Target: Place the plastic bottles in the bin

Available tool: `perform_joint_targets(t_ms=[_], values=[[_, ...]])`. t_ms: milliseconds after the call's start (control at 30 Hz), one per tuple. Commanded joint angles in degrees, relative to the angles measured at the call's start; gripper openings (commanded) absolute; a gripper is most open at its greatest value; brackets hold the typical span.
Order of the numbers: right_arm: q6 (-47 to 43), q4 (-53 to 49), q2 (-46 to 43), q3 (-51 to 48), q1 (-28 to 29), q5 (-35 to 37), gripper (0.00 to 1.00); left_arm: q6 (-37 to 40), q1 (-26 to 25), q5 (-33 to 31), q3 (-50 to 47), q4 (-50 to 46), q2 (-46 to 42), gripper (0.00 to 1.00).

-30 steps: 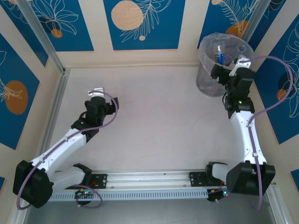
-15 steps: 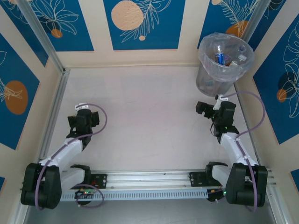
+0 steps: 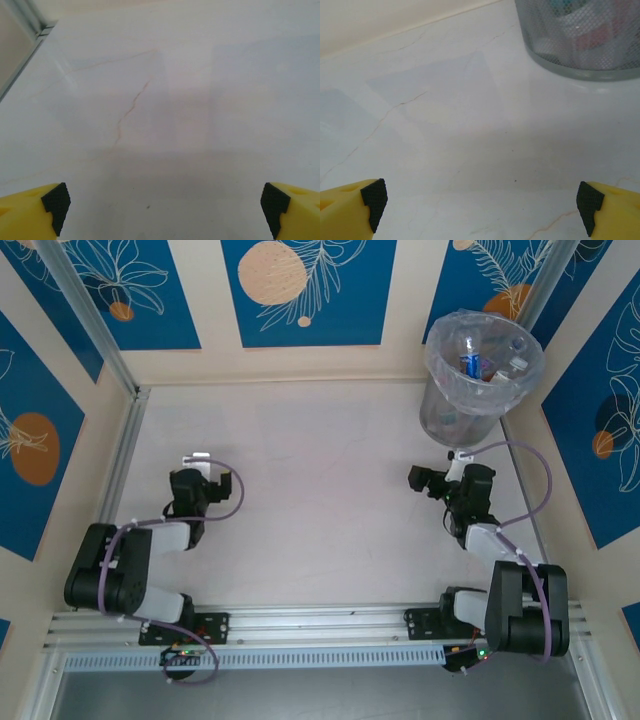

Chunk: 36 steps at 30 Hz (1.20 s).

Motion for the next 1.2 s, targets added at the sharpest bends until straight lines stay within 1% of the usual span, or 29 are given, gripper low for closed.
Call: perform_joint_targets(t_ms=[0,33,100,133,167,300,400,533,567,600,633,667,700,767,867,1167], values=[[-2.36,7.61,0.45,-2.36,0.85,-1.06,1.0,2.08,1.17,5.33,-0.39,11.07,5.53,0.99],[-2.32,9.41,0.71,-2.9,0.88,-1.1,1.0,1.2,1.86,5.45,-0.04,7.64,4.04,0.99],[-2.05,12.81,1.58,-3.7,1.32,-1.34,0.99,-0.89,1.76,-1.21,-0.83,10.21,4.63,0.99],[-2.18,14.17,2.19,-3.83,1.74,-1.16,0.99,-1.98,1.81,-3.4,-0.84,8.59,3.78,0.99],[-2.75,15.79,2.96,-4.0,2.41,-0.47,1.0,-1.93,1.72,-4.0,-0.86,9.67,4.28,0.99],[-7.08,26.34,9.54,-4.85,5.69,5.07,1.0,-2.0,1.6,-4.01,-0.79,9.04,4.19,0.99],[-8.92,29.86,13.44,-4.54,7.07,5.78,1.0,-1.83,1.66,-3.98,-0.84,9.28,4.12,0.99],[-11.07,40.19,20.5,-6.57,9.0,6.43,1.0,-1.7,1.5,-3.44,-0.93,9.39,4.04,0.99],[-10.84,34.74,19.92,-4.49,8.95,7.26,1.0,-1.74,1.49,-3.39,-0.95,9.37,4.04,0.99],[-9.7,25.78,19.24,-0.4,8.42,7.82,1.0,-1.7,1.49,-3.46,-0.91,9.35,4.04,0.99],[-7.67,23.07,20.15,2.0,6.8,5.49,1.0,-1.7,1.49,-3.38,-0.93,9.31,4.04,0.99],[-6.24,22.82,19.73,1.93,3.81,0.97,0.99,-1.61,1.49,-3.21,-0.85,9.39,4.05,0.99],[-6.45,23.63,19.83,1.57,3.96,1.21,0.99,-1.52,1.5,-2.88,-0.86,9.21,4.02,0.99],[-7.48,22.63,19.79,1.97,5.77,4.45,0.99,-1.13,1.52,-2.01,-0.68,8.94,4.17,0.99],[-7.32,22.87,19.91,1.95,5.47,3.78,0.99,-0.31,1.5,0.48,-0.14,8.14,4.21,0.99],[-7.33,22.79,19.83,1.9,5.47,3.87,0.99,-0.29,1.66,0.76,-0.15,8.14,4.22,0.99]])
